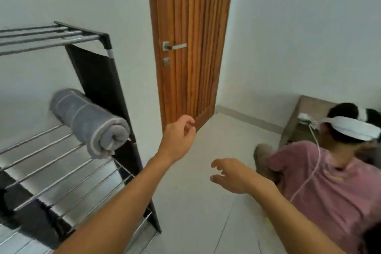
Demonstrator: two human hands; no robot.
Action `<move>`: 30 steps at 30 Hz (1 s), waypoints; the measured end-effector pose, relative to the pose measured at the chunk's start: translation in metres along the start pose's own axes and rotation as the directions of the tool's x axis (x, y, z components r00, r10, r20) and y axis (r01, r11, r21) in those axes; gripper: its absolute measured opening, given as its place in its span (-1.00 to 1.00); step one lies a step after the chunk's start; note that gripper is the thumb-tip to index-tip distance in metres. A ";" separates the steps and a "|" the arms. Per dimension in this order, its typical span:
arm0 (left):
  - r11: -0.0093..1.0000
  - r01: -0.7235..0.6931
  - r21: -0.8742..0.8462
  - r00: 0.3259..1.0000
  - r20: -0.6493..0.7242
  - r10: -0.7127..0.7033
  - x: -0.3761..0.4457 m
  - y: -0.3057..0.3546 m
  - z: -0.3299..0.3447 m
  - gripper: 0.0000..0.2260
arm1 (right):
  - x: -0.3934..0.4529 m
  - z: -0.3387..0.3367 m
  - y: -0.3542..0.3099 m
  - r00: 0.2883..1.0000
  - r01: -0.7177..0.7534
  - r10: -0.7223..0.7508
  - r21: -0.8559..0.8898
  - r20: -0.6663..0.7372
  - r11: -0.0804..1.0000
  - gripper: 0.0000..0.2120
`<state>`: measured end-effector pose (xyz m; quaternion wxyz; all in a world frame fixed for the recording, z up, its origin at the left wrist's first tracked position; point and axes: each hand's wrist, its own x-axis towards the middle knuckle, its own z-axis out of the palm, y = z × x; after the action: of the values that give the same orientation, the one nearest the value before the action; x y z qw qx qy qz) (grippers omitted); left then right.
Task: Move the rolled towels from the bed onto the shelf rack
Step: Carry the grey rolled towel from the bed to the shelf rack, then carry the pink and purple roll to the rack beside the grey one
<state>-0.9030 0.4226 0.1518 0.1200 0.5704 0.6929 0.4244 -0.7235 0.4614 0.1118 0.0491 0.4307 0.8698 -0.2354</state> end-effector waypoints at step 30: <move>0.986 0.166 0.017 -0.482 0.874 0.066 -0.514 0.476 0.486 -0.89 | -0.690 0.218 0.257 -0.534 0.061 0.802 0.959 0.267 -0.278 -0.90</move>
<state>-0.0943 0.1783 0.0365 0.7155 0.6102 0.2458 -0.2353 -0.1201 -0.0056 0.0234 -0.4647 0.8630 -0.1330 -0.1466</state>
